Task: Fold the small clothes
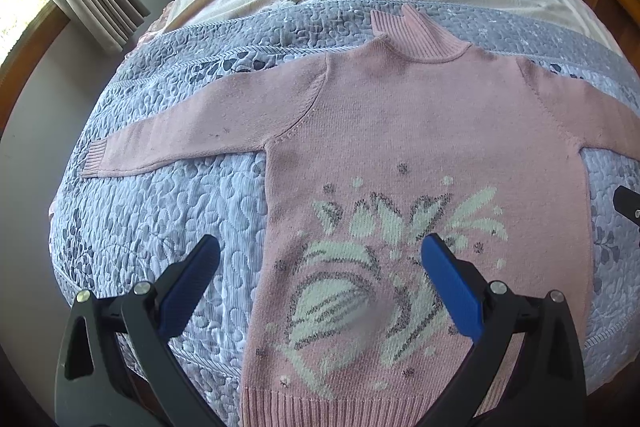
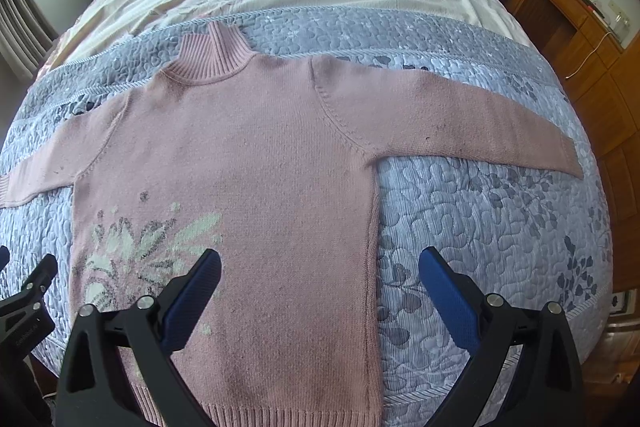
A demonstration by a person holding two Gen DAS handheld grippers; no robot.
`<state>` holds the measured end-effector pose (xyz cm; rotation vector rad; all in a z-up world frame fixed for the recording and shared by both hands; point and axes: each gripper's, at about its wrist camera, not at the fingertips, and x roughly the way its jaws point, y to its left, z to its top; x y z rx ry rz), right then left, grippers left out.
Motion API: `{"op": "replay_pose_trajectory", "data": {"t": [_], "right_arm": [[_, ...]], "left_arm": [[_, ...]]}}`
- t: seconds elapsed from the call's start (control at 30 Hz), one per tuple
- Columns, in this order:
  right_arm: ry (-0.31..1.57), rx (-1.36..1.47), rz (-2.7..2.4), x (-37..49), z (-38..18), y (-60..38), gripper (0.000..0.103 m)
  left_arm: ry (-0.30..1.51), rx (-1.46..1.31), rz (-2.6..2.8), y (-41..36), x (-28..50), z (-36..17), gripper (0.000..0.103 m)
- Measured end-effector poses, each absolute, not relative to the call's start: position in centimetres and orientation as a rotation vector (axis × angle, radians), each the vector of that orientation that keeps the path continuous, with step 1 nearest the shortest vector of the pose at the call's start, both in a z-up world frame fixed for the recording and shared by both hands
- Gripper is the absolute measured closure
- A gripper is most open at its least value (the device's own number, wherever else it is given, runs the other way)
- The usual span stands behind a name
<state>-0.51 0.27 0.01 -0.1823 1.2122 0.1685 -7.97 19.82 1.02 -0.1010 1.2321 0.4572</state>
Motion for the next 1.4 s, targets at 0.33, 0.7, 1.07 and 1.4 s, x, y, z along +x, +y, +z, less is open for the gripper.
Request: {"op": "replay_pose_trajectory", "data": {"t": [0.33, 0.7, 1.07, 1.4], "right_arm": [[1.210, -0.180, 0.168, -0.6, 0.0, 0.1, 0.004], [1.221, -0.100, 0.182, 1.1, -0.4, -3.0, 0.004], [1.202, 0.026, -0.115, 13.3, -2.4, -24.8, 0.004], [1.338, 0.241, -0.340, 21.3, -7.9, -41.8, 0.005]], "left_arm": [[1.227, -0.098, 0.457, 19.3, -7.8, 1.0, 0.003], [1.216, -0.098, 0.421, 17.8, -6.3, 1.1, 0.003], [1.134, -0.115, 0.355, 13.0, 1.0, 1.3, 0.003], [1.120, -0.126, 0.306, 8.3, 6.5, 0.7, 0.003]]}}
